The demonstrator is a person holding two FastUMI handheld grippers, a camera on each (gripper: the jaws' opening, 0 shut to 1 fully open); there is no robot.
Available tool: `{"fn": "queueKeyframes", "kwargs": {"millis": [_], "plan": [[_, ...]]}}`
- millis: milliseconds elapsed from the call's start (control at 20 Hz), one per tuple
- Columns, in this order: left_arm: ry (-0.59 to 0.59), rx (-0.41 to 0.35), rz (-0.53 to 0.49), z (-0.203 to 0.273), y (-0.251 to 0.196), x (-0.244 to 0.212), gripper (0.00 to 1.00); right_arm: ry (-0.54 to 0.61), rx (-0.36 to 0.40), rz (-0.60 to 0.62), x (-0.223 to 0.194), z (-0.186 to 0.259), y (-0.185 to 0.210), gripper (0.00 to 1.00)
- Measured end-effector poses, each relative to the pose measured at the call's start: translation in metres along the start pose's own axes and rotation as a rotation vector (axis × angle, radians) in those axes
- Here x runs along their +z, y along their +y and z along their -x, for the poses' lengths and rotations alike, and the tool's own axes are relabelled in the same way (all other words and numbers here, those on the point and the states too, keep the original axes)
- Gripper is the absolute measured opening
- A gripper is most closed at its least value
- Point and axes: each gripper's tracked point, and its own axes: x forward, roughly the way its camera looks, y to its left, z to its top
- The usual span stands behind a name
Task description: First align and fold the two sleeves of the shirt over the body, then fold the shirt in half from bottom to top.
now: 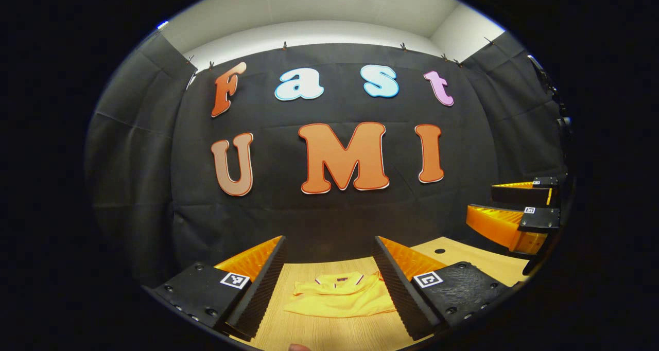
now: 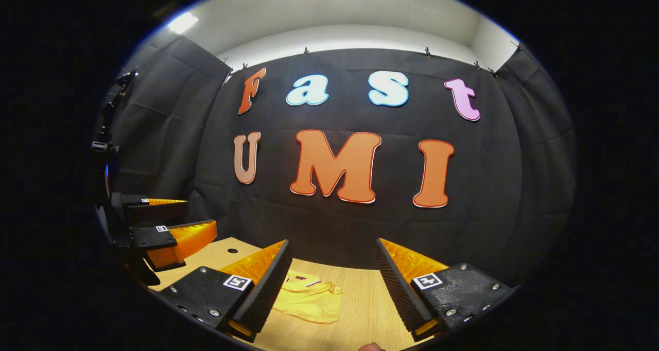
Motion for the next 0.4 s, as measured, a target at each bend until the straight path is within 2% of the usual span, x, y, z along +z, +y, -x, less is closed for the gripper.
{"fn": "queueKeyframes", "kwargs": {"millis": [250, 400], "plan": [[-0.036, 0.006, 0.038, 0.007, 0.000, 0.009, 0.99, 0.001, 0.002, 0.008, 0.000, 0.002, 0.002, 1.00], [-0.035, 0.024, 0.080, 0.009, 0.002, 0.013, 1.00, 0.000, 0.008, 0.013, 0.004, 0.005, 0.008, 0.98]]}}
